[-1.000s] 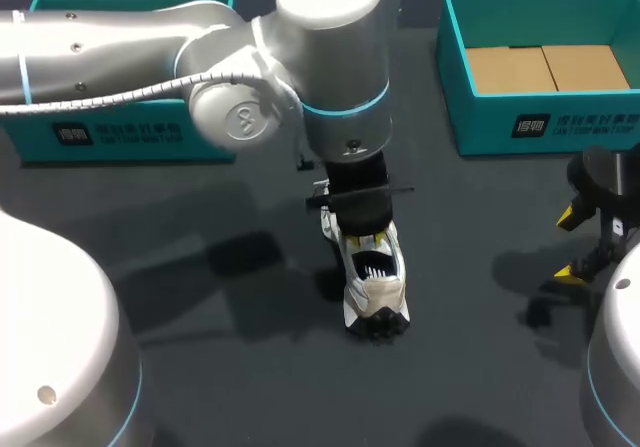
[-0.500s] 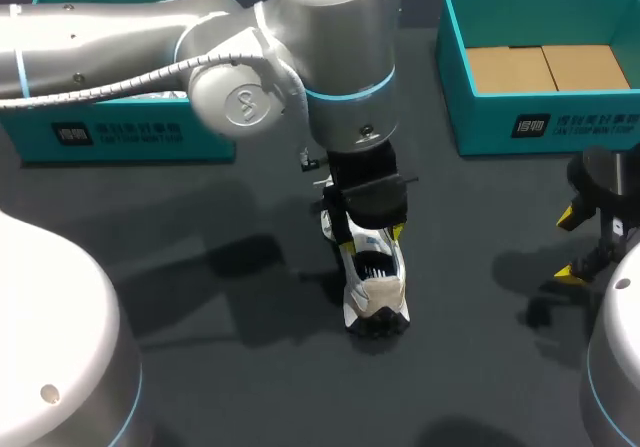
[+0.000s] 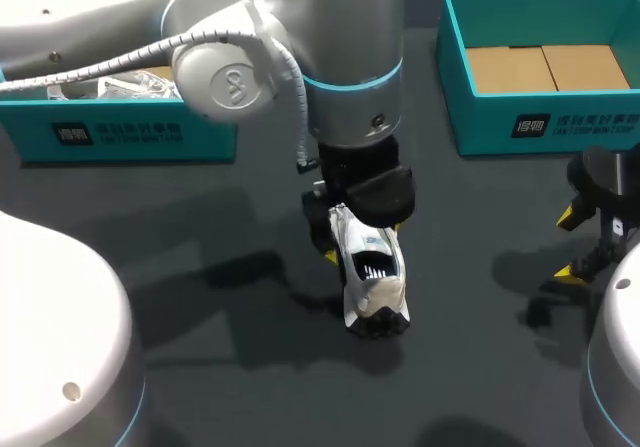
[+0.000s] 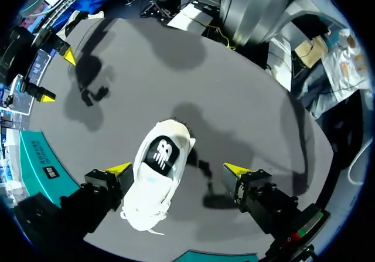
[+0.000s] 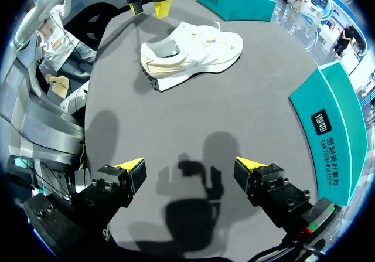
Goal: Take the shoe out of the shoebox, open the shoe tongue, remove and reinsert the insole, then place the shoe into the shoebox
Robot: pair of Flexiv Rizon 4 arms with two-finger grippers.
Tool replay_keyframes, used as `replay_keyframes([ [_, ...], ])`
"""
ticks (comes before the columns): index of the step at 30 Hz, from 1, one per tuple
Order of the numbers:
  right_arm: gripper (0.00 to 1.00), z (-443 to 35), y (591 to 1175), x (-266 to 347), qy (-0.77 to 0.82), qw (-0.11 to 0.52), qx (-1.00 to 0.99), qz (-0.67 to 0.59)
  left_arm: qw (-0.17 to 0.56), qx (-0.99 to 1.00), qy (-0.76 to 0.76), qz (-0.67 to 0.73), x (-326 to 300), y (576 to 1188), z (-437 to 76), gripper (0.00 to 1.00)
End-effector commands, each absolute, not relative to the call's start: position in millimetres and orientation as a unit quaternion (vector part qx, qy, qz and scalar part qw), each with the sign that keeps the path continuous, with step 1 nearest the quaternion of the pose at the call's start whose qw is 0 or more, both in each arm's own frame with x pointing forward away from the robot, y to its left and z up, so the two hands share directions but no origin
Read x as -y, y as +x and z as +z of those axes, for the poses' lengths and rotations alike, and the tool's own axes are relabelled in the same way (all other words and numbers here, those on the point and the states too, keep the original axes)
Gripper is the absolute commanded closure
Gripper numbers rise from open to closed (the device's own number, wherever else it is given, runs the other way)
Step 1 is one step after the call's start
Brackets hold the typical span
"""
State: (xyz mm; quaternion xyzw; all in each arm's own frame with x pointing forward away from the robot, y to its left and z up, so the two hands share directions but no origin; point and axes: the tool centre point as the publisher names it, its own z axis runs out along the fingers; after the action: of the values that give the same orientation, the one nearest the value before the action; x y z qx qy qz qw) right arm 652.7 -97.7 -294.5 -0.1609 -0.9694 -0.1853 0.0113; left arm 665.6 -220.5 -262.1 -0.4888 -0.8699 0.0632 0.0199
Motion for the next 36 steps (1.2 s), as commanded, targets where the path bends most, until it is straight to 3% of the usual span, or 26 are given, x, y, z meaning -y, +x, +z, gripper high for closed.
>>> replay_keyframes([
  [1, 0.00, -294.1, 650.7, 97.7, -0.161, 0.010, 0.969, -0.185, 0.060, 0.955, -0.278, 0.085, 222.8, 655.0, -264.7, 0.00],
  [3, 0.00, -294.1, 650.7, 97.7, -0.161, 0.010, 0.969, -0.185, -0.023, 0.989, -0.146, -0.003, 219.5, 647.2, -256.1, 0.00],
  [17, 0.00, -294.1, 650.7, 97.7, -0.161, 0.010, 0.969, -0.185, -0.014, 0.995, -0.099, 0.016, 219.5, 642.8, -259.2, 0.00],
  [36, 0.00, -294.1, 650.7, 97.7, -0.161, 0.010, 0.969, -0.185, 0.011, 0.999, -0.021, 0.028, 238.6, 628.4, -305.8, 0.00],
])
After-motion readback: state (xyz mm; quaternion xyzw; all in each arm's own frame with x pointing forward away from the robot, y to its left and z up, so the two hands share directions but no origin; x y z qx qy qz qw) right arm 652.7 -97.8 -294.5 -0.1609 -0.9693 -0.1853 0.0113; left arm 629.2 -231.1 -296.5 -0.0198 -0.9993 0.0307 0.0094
